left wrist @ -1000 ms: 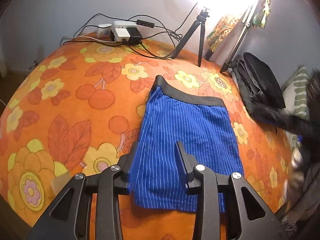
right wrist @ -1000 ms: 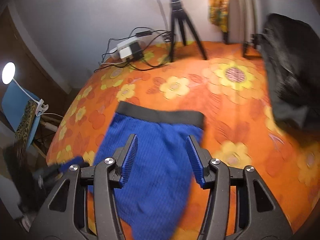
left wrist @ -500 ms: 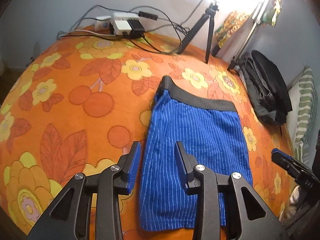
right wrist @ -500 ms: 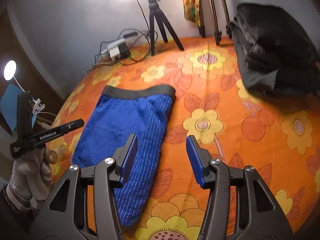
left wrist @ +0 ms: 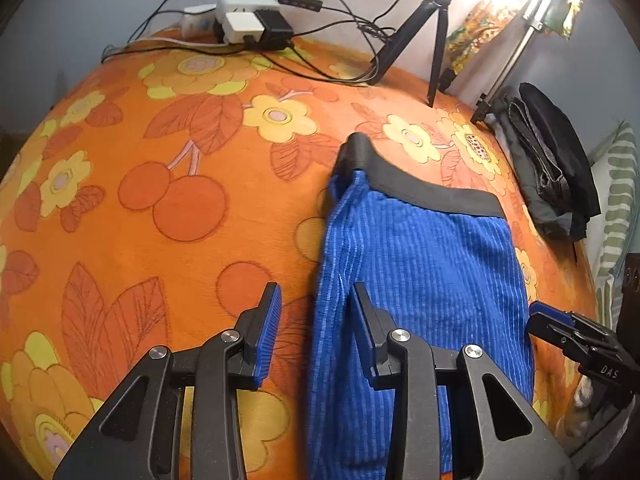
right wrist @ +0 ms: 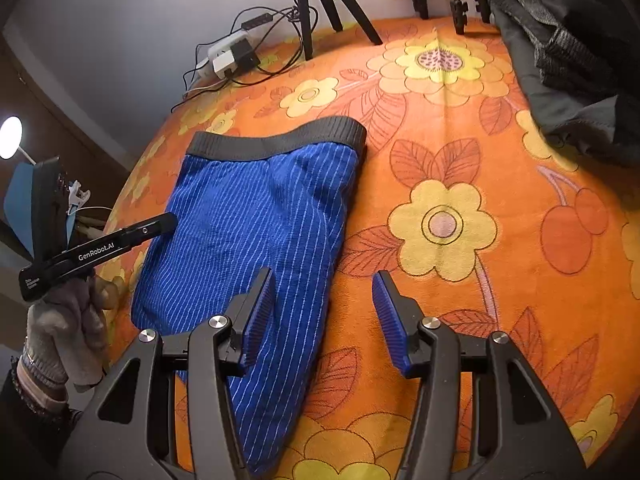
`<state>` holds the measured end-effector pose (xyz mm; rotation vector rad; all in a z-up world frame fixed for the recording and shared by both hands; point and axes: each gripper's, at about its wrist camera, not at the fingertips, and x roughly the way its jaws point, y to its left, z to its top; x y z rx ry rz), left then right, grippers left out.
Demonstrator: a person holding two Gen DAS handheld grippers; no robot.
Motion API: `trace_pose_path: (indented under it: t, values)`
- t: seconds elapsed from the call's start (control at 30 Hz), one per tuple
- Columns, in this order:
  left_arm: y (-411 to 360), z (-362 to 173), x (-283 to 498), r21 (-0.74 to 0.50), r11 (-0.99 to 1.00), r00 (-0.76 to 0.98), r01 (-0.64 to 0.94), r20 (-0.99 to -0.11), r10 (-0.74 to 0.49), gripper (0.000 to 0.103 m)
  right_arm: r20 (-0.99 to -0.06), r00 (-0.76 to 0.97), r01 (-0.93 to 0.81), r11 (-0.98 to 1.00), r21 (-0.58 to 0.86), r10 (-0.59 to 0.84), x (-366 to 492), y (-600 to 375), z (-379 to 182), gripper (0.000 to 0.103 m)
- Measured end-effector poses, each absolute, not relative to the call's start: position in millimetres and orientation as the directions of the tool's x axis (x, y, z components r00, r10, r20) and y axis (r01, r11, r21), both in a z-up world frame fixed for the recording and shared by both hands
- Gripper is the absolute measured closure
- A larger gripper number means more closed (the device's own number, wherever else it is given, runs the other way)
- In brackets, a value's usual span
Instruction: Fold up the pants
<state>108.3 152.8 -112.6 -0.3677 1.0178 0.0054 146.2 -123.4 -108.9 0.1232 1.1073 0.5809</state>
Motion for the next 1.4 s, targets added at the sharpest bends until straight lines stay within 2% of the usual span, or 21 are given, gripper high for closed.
trace_pose_path:
  t: [0.27,0.4,0.43,0.47,0.5,0.53,0.6,0.7,0.8,1.17,1.4]
  values:
    - [155,-114,106,-0.355,0.926,0.538,-0.128,-0.809,-0.236,0.070,-0.803,0.284,-0.383,0.830,0.406,0.524,150,-119,-117,0.051]
    - [145,-114,106,-0.324,0.943,0.530,-0.081,-0.815,-0.234,0.071,-0.797,0.253,-0.409,0.807,0.426,0.549,149,-110,-118,0.061]
    - [144,-114,107,-0.321,0.944,0.528,-0.072,-0.816,-0.237,0.075,-0.797,0.244,-0.416,0.802,0.428,0.552,148,-107,-118,0.063]
    - [142,-115,109,-0.323,0.944,0.522,-0.067,-0.818,-0.243,0.087,-0.796,0.245,-0.423,0.800,0.426,0.554,147,-106,-118,0.064]
    - [141,-116,109,-0.319,0.945,0.523,-0.069,-0.819,-0.238,0.093,-0.795,0.235,-0.429,0.793,0.432,0.560,146,-105,-118,0.067]
    - [140,-117,109,-0.321,0.945,0.522,-0.068,-0.818,-0.241,0.093,-0.793,0.225,-0.432,0.788,0.439,0.566,145,-104,-119,0.072]
    - [138,-116,110,-0.312,0.948,0.524,-0.062,-0.818,-0.235,0.097,-0.791,0.221,-0.432,0.785,0.444,0.570,144,-105,-120,0.075]
    - [136,-116,110,-0.321,0.945,0.526,-0.066,-0.816,-0.240,0.099,-0.782,0.210,-0.413,0.778,0.473,0.587,146,-109,-123,0.086]
    - [134,-113,109,-0.315,0.947,0.536,-0.064,-0.811,-0.233,0.100,-0.761,0.193,-0.368,0.764,0.530,0.620,151,-117,-127,0.091]
    - [138,-89,105,-0.369,0.928,0.597,-0.058,-0.758,-0.264,0.100,-0.728,0.229,-0.377,0.749,0.546,0.646,148,-123,-111,0.094]
    - [143,-67,101,-0.454,0.890,0.641,-0.043,-0.696,-0.324,0.100,-0.662,0.297,-0.376,0.722,0.581,0.688,151,-140,-85,0.094]
